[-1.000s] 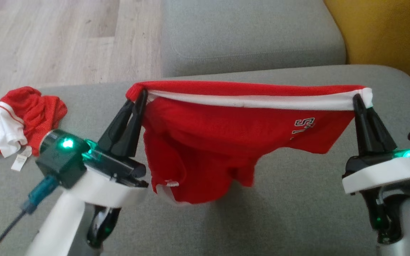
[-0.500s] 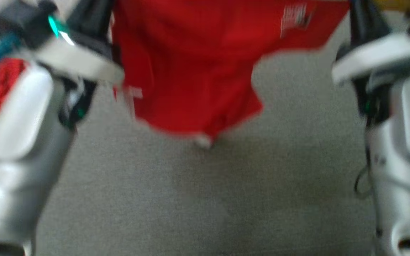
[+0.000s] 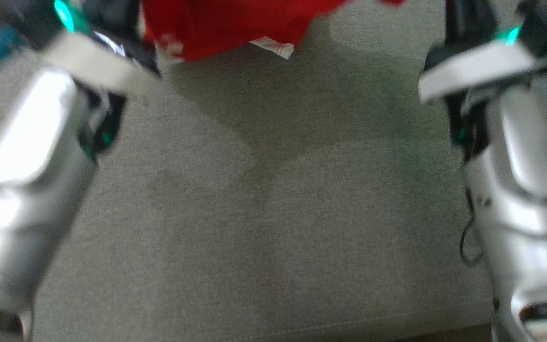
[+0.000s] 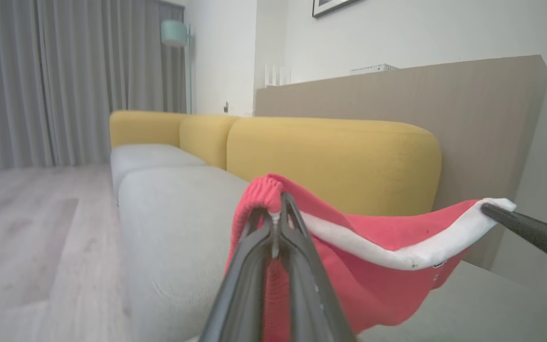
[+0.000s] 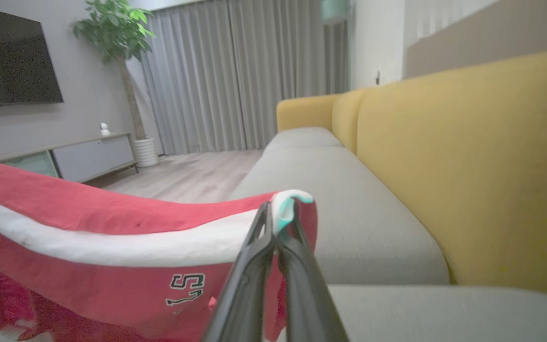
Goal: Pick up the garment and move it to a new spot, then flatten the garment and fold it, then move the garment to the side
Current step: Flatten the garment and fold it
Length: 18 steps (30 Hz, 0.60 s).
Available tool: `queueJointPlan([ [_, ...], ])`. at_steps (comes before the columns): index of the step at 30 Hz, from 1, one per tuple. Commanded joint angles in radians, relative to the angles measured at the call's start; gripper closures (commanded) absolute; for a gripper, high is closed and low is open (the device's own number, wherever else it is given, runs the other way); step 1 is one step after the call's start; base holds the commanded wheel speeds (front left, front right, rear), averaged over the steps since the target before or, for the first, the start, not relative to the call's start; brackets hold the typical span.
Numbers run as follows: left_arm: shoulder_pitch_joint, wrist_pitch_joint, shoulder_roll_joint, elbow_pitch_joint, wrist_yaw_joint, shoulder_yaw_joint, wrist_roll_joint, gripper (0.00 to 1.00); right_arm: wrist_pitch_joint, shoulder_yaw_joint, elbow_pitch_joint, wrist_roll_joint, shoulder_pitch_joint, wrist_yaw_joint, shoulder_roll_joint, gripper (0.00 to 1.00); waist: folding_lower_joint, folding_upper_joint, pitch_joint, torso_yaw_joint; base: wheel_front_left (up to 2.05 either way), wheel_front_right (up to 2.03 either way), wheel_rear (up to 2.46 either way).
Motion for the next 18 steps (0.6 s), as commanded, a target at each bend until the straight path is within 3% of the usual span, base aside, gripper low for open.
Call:
queueJointPlan([
  [1,0.021,-0.016,0.050,-0.045,0.002,0.020,-0.026,1.00,-0.017,0.018,-0.034,0.009,0.044,0.008,0.018,1.00,-0.0004,0.0000,-0.002,-0.003,0.00,0.00,0.00],
  [8,0.294,-0.038,0.054,-0.162,0.005,0.029,-0.057,1.00,-0.035,0.003,-0.121,0.026,0.291,0.008,0.019,1.00,-0.0004,0.0000,-0.046,0.005,0.00,0.00,0.00],
  [18,0.666,-0.039,-0.032,-0.321,0.034,0.088,0.004,1.00,-0.003,-0.064,-0.293,0.047,0.587,0.008,0.019,1.00,-0.0004,0.0000,-0.164,0.032,0.00,0.00,0.00],
])
